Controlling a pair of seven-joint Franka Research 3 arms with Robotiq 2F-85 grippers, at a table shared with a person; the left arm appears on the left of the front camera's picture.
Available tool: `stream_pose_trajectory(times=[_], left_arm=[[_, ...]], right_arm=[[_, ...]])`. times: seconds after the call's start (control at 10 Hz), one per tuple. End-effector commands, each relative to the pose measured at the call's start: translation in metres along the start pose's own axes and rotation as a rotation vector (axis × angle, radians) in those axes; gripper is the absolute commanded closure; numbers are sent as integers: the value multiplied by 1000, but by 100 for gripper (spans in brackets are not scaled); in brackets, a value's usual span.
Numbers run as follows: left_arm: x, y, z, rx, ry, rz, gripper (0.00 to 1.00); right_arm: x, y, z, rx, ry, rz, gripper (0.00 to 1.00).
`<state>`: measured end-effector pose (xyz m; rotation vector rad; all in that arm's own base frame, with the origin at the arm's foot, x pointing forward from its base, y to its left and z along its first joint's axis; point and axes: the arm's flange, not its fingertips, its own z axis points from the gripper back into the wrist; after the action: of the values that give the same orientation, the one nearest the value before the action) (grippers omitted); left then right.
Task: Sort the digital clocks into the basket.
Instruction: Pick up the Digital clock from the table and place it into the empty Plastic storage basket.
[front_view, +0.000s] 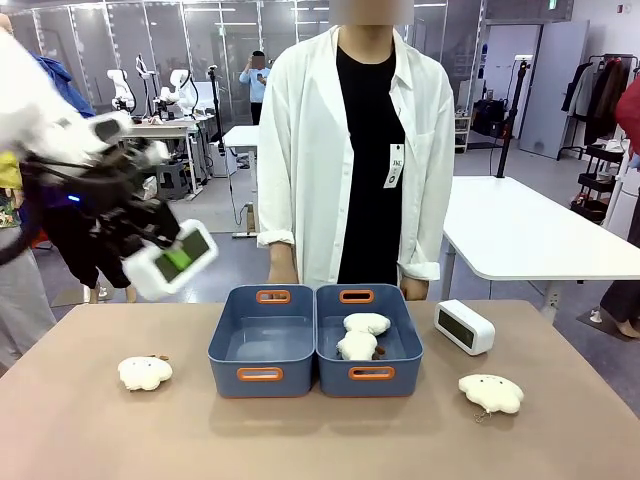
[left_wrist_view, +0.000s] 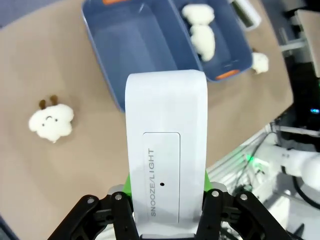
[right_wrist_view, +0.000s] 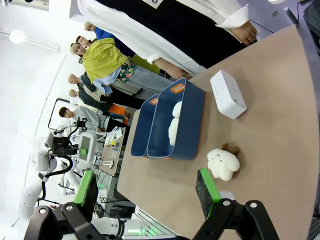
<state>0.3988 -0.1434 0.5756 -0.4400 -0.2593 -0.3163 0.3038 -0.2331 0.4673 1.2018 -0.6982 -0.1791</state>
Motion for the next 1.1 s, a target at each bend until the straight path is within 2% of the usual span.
stream_pose_trajectory(times=[0.0,0.3,0.5,0.8,0.9,1.0], left_arm=[[28,-12,-32,103,7,100,49],[57,-34,-121,196,-70,159,49],[89,-22,-174,276,-89,173,49],[112,-7,-226,343,-107,195,49],[116,-2,-237,320,-89,196,49],[118,4,-247,348,-63,220,49]], right_arm=[[-2,2,1,6,-2,15,0],[-2,2,1,6,-2,15,0],[-2,2,1,6,-2,15,0],[-2,2,1,6,-2,15,0],[-2,2,1,6,-2,15,0],[-2,2,1,6,-2,15,0]])
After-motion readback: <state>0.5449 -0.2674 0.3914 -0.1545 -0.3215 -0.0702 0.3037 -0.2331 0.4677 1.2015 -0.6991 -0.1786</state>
